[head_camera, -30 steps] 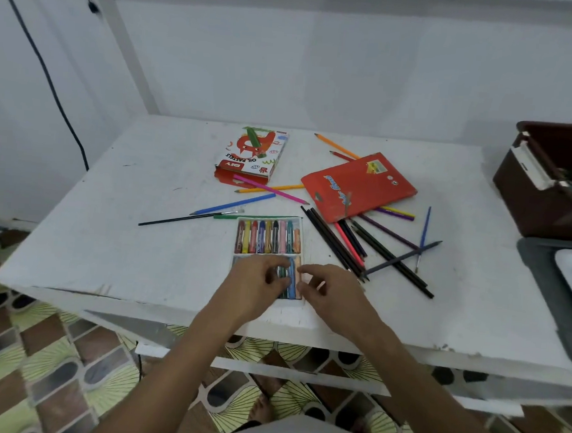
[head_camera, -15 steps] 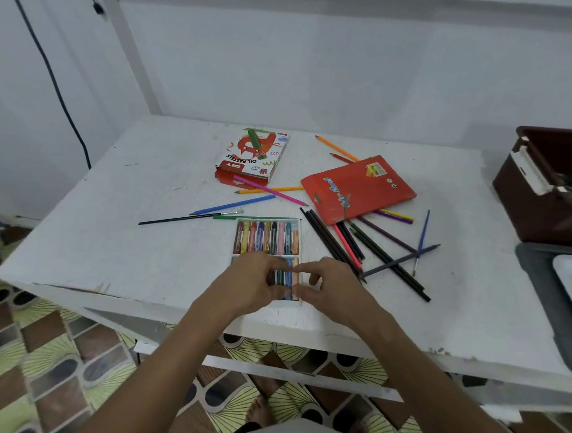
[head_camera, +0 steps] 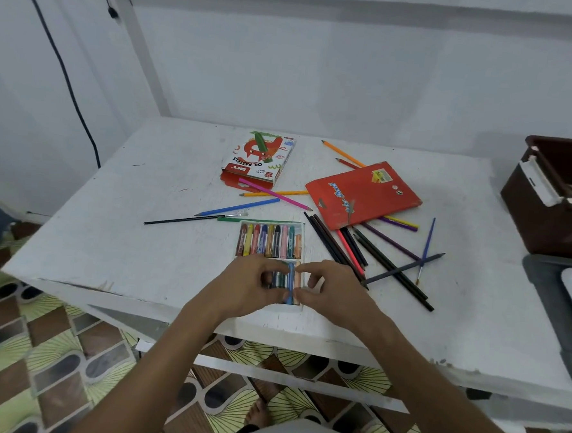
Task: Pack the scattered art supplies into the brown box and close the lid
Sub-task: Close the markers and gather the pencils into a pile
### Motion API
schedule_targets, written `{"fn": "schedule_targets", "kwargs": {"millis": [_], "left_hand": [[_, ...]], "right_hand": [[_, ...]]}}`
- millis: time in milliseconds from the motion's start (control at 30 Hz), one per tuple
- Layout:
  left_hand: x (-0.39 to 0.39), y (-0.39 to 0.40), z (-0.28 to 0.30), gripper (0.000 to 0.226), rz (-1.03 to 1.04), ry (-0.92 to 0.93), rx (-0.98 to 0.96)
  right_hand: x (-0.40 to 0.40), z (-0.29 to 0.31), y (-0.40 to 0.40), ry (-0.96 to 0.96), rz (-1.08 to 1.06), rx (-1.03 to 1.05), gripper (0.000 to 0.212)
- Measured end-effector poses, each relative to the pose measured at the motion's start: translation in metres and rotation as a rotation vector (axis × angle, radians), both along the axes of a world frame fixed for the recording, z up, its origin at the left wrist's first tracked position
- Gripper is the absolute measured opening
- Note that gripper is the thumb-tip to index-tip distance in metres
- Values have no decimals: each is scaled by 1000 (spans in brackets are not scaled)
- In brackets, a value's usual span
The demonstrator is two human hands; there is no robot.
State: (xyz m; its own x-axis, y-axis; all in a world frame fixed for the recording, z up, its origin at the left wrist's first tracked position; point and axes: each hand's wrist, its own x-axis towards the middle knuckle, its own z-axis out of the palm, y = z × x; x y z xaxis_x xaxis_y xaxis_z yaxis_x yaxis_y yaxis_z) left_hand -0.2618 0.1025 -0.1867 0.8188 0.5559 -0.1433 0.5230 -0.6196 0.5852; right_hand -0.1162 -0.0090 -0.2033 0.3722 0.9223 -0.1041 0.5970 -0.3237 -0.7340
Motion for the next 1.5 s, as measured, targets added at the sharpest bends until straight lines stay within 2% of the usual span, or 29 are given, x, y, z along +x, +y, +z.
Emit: {"fn": "schedule_targets", "kwargs": {"millis": [300,633,767,933,1100,1200,1333,1433,1500], "left_hand": [[7,-1,0,52,-46,42,30],[8,3,-2,53,-72,57,45],[8,7,-4,55,-90,78,85],[6,11,-8,57,-84,65,81],[2,11,-11,54,-81,46,92],[-3,13,-11,48,0,-4,47],[-14,21,-16,41,269,-57,153],[-22,24,-18,51,498,-3,133],[-23,23,-17,55,529,65,79]], "right_hand": [[10,10,5,-28,106,-128,40],[6,4,16,-55,37,-164,47],[9,5,14,-47,77,-199,45],[12,9,13,-10,60,-181,44],[8,10,8,-117,69,-124,45],[4,10,5,-207,119,-123,40],[-1,9,4,-286,125,-95,36],[2,7,5,-142,80,-82,39],[5,6,8,-21,10,-65,45]]}}
